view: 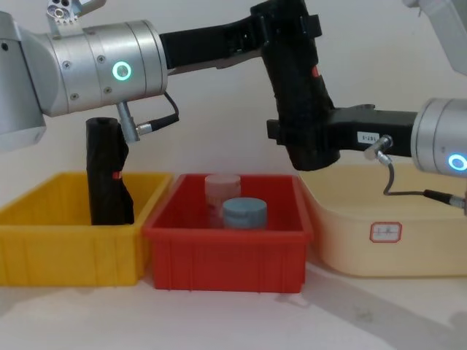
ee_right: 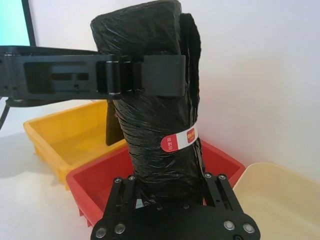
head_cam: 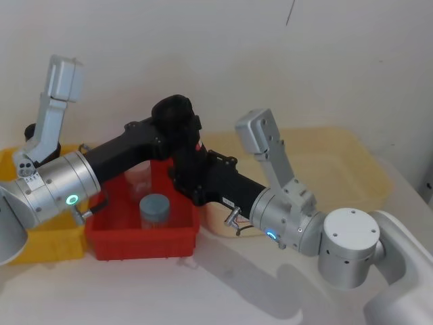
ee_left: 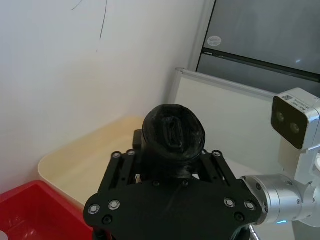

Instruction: Pick up the garbage bag with the one hand and transfer it to the other hand.

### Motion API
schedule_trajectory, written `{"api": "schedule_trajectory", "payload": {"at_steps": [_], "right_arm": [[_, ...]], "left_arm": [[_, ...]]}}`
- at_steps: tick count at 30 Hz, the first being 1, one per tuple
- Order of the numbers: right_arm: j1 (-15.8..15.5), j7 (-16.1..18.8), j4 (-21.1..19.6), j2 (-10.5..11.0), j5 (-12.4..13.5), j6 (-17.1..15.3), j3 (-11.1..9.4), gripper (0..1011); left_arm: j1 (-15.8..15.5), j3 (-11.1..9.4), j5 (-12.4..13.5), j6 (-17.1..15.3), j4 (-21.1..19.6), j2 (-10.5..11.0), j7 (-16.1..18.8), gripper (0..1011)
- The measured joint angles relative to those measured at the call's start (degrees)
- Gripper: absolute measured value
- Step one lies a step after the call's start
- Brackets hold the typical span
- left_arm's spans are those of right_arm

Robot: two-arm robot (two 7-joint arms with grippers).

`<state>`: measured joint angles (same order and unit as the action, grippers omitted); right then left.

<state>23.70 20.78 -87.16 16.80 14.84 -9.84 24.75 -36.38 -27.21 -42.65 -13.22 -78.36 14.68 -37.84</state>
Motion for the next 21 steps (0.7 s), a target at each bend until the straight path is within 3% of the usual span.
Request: {"api": "schedule_trajectory", "payload": {"at_steps": [11,18,21], "right_arm": [[0.1,-1.4,0.5,-1.3,-0.2,0.3,-1.0,560],[0.8,-2.5,1.8,-2.2,-0.6,0.4,-1.8,560],[1.3,-2.9,2.7,-2.6,-0.7,0.4,-2.2,560]], "left_arm": [[0.2,0.0,-0.2,-0.1,-0.1,0.1,0.4,800],[1.2,0.9,-0.5,-0.1,-1.1,0.2,2.9,1000],[1.6,1.2,-0.5,0.0,-1.5,0.3,4.0,1001]]}}
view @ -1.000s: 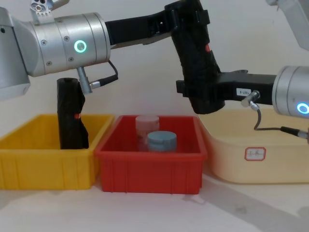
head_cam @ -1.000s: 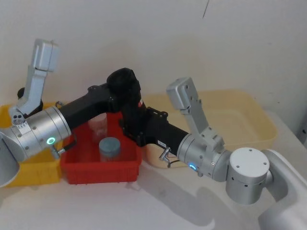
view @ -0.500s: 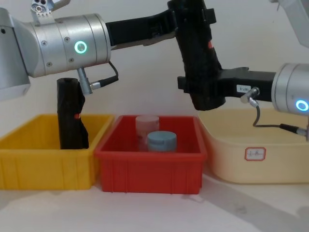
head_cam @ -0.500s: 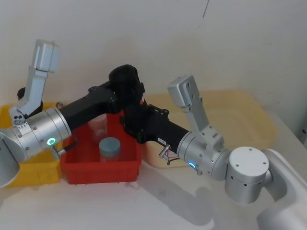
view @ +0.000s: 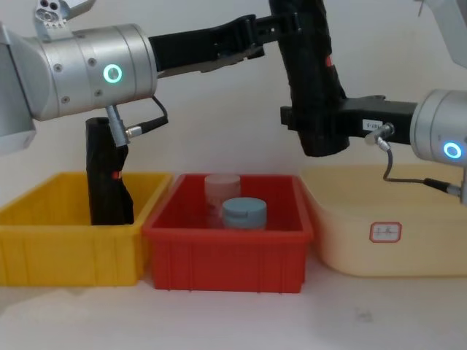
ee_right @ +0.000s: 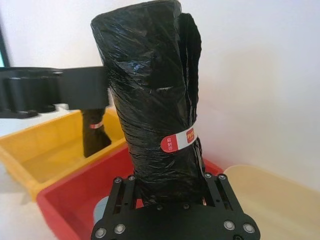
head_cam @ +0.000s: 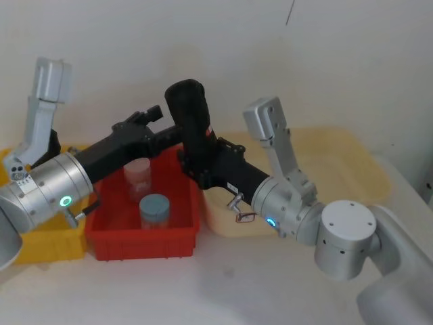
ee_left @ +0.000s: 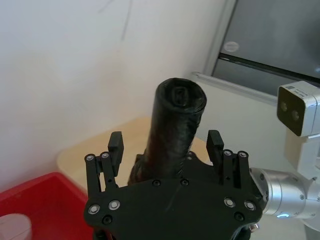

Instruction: Pick up the garbage bag with the one hand and transfer it to the other hand.

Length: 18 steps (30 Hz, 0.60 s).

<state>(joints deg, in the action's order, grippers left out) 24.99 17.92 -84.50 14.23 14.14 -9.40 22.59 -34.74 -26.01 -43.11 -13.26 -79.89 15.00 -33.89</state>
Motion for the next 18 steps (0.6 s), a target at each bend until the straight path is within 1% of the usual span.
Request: {"api": "schedule_trajectory", "payload": {"at_steps": [8,11,12,16,18], "right_arm": [[1.4,-1.2,2.1,-0.9,-0.6,0.0,-0.9,560],[2.0,-1.9,3.3,-1.3,-0.9,0.0,-1.4,560],[2.2,-2.2,3.5,-1.4,-1.1,-0.1,-1.5,560],[3.2,-3.8,5.3,-2.0,-1.9,-0.2,-2.2,560],[3.6,-4.3,5.9,-2.1,-2.1,-0.3,-2.4,560]], "left_arm": [[1.9,1.7,0.1,0.7,-2.3,0.6,4.8,1001],[3.2,2.8,0.1,1.0,-3.8,1.0,7.3,1001],[3.2,2.8,0.1,1.0,-3.8,1.0,7.3,1001],[4.9,4.4,-0.1,1.3,-5.6,1.7,9.8,1002],[5.4,4.8,-0.2,1.3,-6.1,2.0,10.5,1001]]}}
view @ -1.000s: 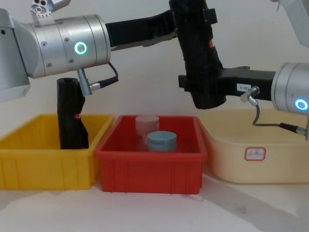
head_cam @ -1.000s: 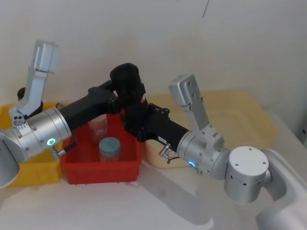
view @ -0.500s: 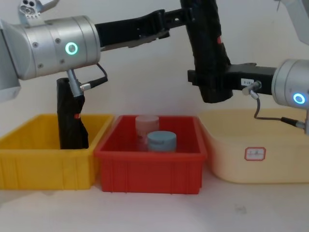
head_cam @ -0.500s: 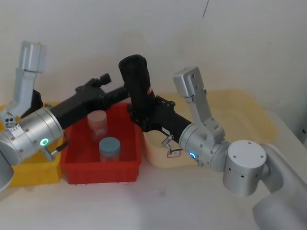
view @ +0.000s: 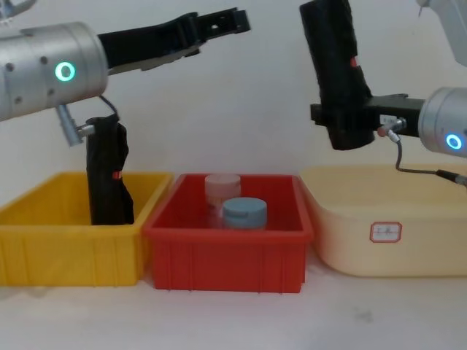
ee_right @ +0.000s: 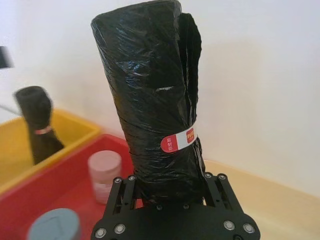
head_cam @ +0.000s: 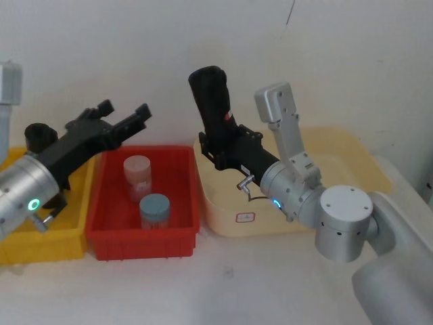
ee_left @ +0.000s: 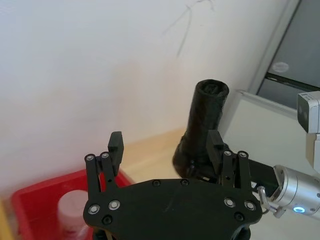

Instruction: Pick up the garbage bag with the one hand and transfer it to the other hand.

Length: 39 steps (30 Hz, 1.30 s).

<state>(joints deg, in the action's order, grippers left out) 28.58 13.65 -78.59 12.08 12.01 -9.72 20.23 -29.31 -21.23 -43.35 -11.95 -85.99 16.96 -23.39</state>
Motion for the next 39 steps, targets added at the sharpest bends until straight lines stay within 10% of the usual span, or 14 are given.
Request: {"api": "schedule_trajectory", "payload": {"at_steps": [15,31,39], "right_arm": [[1.7,-3.4,4.2,-0.4,-2.0,-1.1,-2.1,570],[1.9,-4.1,5.3,-0.4,-2.6,-1.4,-2.9,1004],[1.9,-4.3,5.5,-0.3,-2.8,-1.5,-3.1,1004]], "left_arm": [[3.2,2.2,-1.2,0.0,-2.2,1.4,4.9,1002],[4.0,2.5,-1.5,0.1,-2.3,1.6,6.5,1002],[4.1,2.6,-1.5,0.2,-2.3,1.7,6.8,1001]]}}
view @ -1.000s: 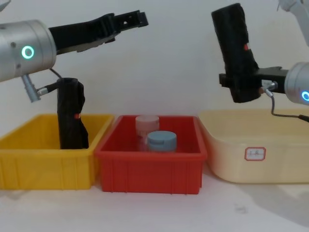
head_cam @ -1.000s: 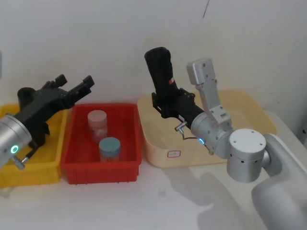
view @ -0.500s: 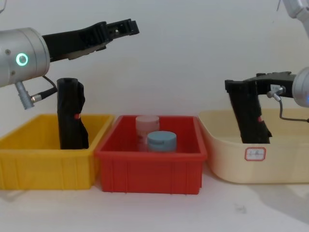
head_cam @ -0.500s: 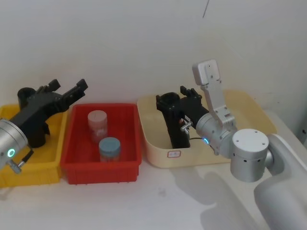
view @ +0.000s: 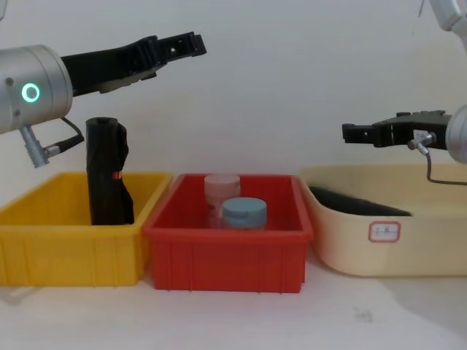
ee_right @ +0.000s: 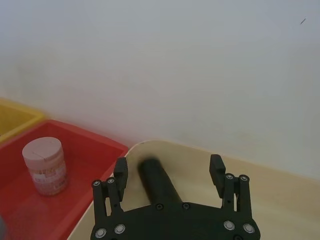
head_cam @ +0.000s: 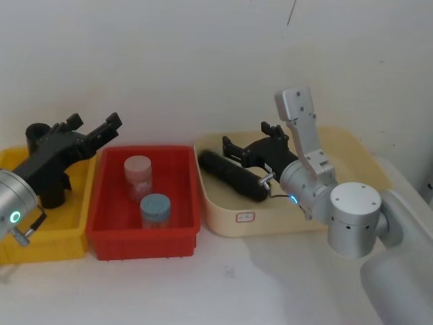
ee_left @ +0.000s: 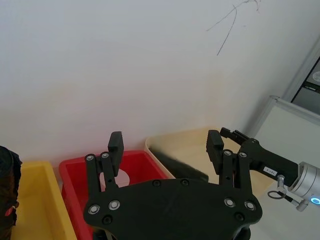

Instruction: Pick up the garbage bag with the one hand and transfer it to the other hand.

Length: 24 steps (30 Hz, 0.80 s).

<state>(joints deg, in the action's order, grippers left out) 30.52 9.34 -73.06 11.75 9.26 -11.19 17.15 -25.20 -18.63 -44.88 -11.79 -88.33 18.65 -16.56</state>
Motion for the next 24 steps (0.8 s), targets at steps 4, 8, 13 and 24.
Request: {"api": "schedule_trajectory", "payload": {"at_steps": [4,8,13,24], "right_arm": [[0.0,0.0,0.0,0.0,0.0,0.0,0.0,1004],[-0.2,0.6,-0.5,0.2,0.0,0.0,0.0,1004],[-0.8,2.1,-1.4,0.7,0.0,0.0,0.4,1004],[-2.6,8.3,-5.4,2.9,0.4,-0.5,2.7,1004]], "left_arm": [[0.0,0.0,0.0,0.0,0.0,0.0,0.1,1001],[0.0,0.0,0.0,0.0,0.0,0.0,0.1,1001],[0.1,0.1,0.0,0.0,0.0,0.0,0.2,1002],[0.1,0.1,0.0,0.0,0.0,0.0,0.3,1001]]}}
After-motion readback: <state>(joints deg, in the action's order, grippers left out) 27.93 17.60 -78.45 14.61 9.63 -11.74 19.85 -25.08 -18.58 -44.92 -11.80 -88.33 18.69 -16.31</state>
